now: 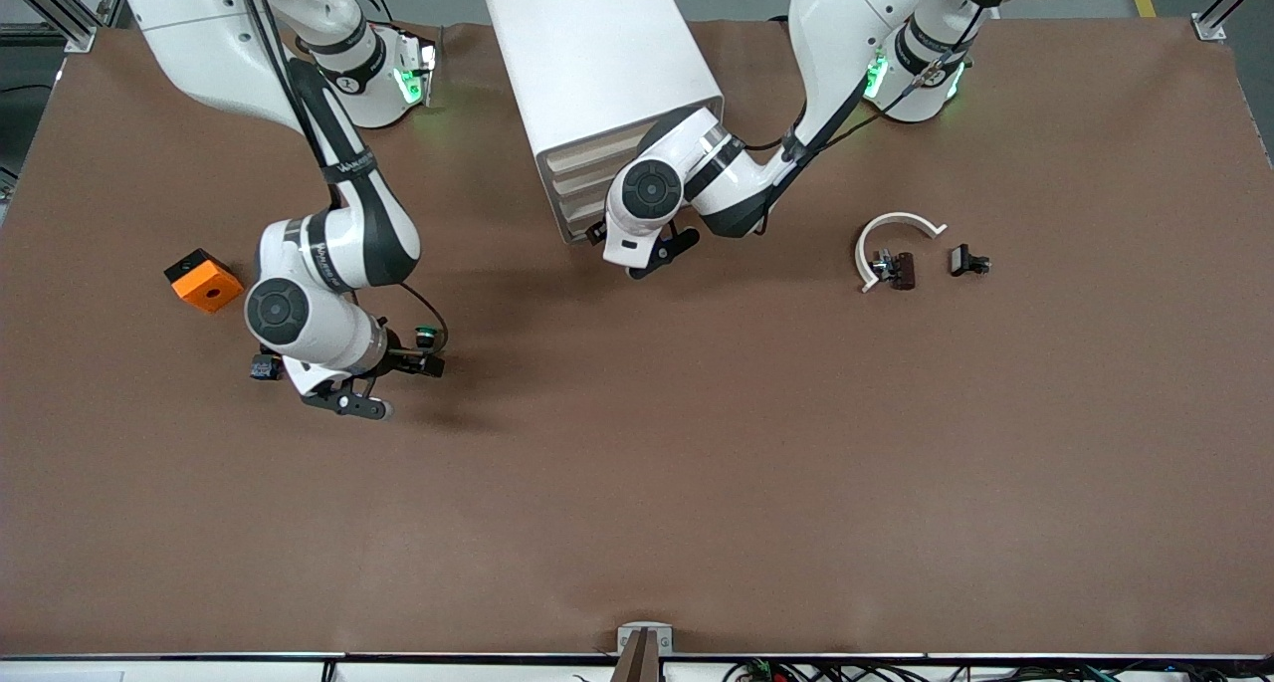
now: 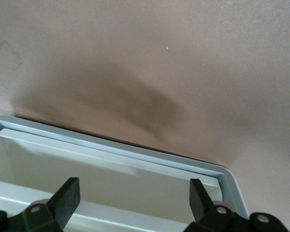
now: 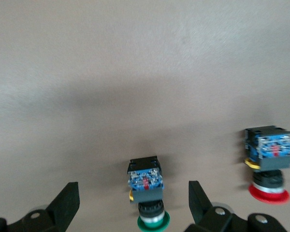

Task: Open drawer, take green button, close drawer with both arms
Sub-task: 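Set the green button beside the red button while the left gripper closes the drawer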

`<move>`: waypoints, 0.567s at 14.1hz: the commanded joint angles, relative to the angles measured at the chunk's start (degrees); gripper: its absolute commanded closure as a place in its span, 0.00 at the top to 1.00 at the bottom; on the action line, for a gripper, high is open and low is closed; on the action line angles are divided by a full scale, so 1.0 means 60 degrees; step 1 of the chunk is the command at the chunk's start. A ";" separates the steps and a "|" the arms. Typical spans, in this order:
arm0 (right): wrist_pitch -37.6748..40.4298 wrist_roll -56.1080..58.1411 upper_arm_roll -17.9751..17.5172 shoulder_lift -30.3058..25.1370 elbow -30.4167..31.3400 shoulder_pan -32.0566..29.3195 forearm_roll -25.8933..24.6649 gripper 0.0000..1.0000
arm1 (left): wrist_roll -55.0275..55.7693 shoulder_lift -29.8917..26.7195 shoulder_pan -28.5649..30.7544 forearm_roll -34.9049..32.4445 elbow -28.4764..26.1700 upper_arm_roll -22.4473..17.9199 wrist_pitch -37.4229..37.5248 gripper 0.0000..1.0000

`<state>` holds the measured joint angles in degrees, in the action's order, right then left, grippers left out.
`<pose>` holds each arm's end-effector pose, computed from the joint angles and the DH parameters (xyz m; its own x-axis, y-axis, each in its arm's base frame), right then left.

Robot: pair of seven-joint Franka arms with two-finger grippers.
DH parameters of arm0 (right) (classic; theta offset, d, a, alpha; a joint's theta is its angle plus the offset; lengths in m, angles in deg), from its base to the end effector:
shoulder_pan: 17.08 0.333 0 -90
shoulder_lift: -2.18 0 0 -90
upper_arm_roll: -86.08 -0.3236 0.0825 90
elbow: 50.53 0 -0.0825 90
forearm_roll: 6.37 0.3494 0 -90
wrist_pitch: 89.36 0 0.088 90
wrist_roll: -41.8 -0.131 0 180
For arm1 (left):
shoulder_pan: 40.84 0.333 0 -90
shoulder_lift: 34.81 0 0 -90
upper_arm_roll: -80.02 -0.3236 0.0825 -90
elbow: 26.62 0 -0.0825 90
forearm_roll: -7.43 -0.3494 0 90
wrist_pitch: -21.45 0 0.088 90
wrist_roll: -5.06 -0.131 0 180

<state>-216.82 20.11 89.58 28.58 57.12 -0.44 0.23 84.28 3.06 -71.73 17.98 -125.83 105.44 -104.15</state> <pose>0.5815 0.1437 0.2629 0.9681 -0.2156 -0.1274 -0.2185 -0.9758 -0.0092 0.3617 -0.5161 0.2299 0.7472 0.5211 -0.4125 0.5291 -0.8420 -0.1054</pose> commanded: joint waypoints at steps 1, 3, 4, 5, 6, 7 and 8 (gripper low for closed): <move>0.1346 0.0128 -0.0099 -0.0268 -0.0844 -0.0385 -0.0279 1.00 | 0.0097 0.0090 0.0036 0.0175 0.0217 0.0113 0.0236 1.00; 0.2108 0.0653 -0.0114 -0.0517 -0.1211 -0.0750 -0.0573 1.00 | 0.0082 0.0090 0.0051 0.0422 0.0231 0.0113 0.0352 1.00; 0.2402 0.1005 -0.0128 -0.0620 -0.1358 -0.0969 -0.0574 1.00 | 0.0068 0.0090 0.0051 0.0525 0.0246 0.0113 0.0527 1.00; 0.2724 0.1429 -0.0128 -0.0751 -0.1490 -0.1160 -0.0574 1.00 | 0.0067 0.0090 0.0037 0.0628 0.0246 0.0113 0.0659 1.00; 0.3003 0.1708 -0.0128 -0.0883 -0.1579 -0.1351 -0.0574 1.00 | 0.0053 0.0090 0.0036 0.0745 0.0246 0.0113 0.0791 1.00; 0.3296 0.1972 -0.0128 -0.1029 -0.1666 -0.1526 -0.0574 1.00 | 0.0038 0.0090 0.0051 0.0818 0.0246 0.0142 0.0894 1.00; 0.3633 0.2250 -0.0128 -0.1161 -0.1783 -0.1688 -0.0574 1.00 | 0.0038 0.0090 0.0051 0.0848 0.0246 0.0172 0.0924 1.00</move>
<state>-198.46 30.61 89.77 23.75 47.22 -8.21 -2.41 84.28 3.06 -71.57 21.02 -125.33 105.43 -101.29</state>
